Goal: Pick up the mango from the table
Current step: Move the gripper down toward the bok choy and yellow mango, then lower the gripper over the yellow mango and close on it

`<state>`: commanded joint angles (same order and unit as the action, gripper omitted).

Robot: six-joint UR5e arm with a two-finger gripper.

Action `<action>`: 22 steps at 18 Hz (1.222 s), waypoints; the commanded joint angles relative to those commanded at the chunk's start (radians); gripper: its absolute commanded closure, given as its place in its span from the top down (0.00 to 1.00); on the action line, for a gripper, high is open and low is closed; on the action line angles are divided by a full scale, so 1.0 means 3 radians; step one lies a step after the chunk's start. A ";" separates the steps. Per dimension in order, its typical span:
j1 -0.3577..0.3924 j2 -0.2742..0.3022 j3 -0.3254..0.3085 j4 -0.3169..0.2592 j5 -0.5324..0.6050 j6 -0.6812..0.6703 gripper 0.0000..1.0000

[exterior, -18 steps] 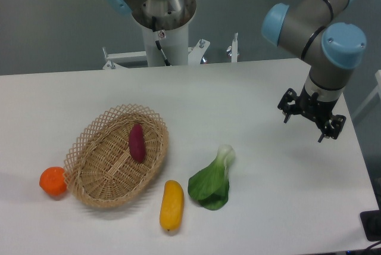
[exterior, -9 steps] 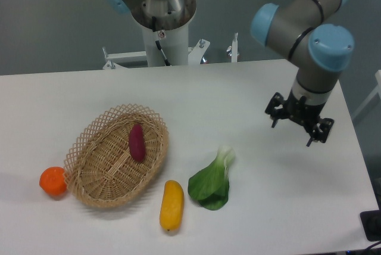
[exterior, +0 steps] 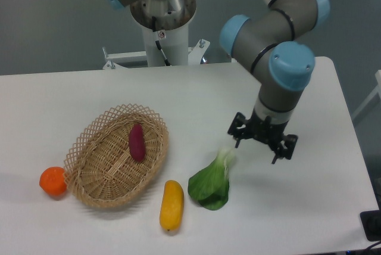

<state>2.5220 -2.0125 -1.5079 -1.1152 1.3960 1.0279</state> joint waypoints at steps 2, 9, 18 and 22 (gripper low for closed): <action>-0.0077 -0.0051 0.0020 0.0000 -0.0082 -0.0127 1.00; -0.0348 -0.0301 0.0230 0.0000 -0.0159 -0.0705 1.00; -0.0614 -0.0701 0.0660 -0.0005 -0.0230 -0.1432 1.00; -0.0685 -0.0772 0.0655 -0.0005 -0.0215 -0.1549 1.00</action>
<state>2.3163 -2.2441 -1.3116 -1.1167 1.3315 0.5630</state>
